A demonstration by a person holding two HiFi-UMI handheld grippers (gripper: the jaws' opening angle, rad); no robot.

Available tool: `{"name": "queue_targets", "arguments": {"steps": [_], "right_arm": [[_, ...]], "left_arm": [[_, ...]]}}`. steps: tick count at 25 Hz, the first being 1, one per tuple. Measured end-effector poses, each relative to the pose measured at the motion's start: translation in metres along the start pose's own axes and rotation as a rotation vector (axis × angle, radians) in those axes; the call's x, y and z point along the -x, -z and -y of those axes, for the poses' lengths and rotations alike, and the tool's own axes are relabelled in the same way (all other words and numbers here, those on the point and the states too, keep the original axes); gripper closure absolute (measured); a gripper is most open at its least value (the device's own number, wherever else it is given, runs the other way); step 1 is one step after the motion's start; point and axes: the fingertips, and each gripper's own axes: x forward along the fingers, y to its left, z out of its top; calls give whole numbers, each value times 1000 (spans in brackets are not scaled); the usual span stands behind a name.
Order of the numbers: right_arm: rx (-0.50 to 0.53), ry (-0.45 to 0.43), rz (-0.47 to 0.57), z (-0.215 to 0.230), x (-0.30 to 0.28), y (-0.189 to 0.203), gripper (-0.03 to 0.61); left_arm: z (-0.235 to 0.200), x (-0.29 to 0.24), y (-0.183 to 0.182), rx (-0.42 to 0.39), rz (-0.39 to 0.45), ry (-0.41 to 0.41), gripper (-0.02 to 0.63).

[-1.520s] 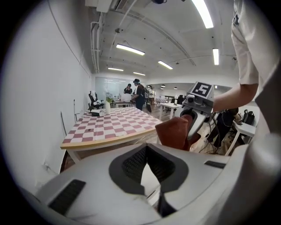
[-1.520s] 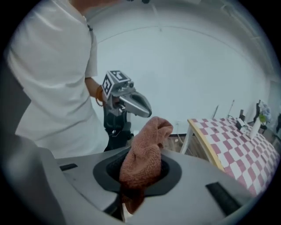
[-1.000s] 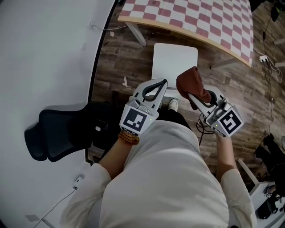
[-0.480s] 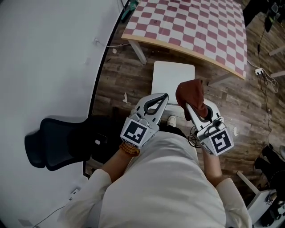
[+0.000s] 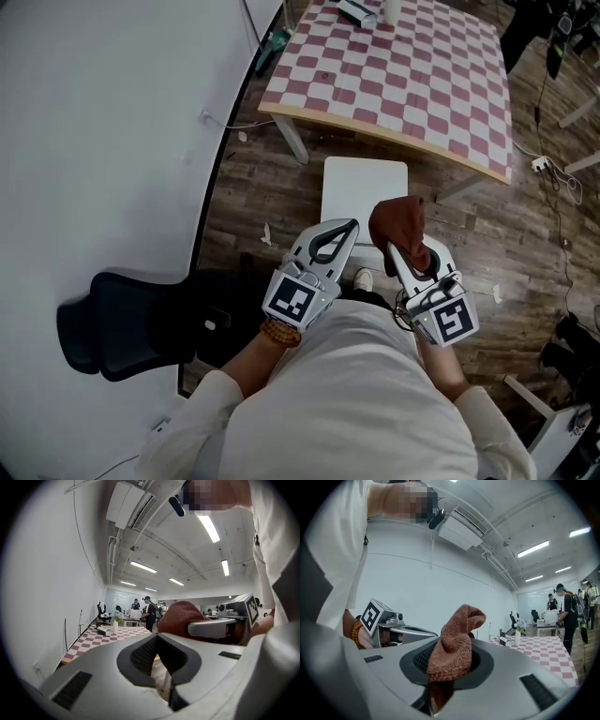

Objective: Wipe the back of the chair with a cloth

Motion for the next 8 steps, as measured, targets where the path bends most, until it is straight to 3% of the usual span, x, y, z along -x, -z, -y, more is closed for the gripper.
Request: {"name": "queue_targets", "arguments": {"steps": [8], "right_arm": [[11, 27, 21, 0, -9, -10, 495]], "left_arm": [[-10, 6, 1, -33, 39, -3, 592]]}}
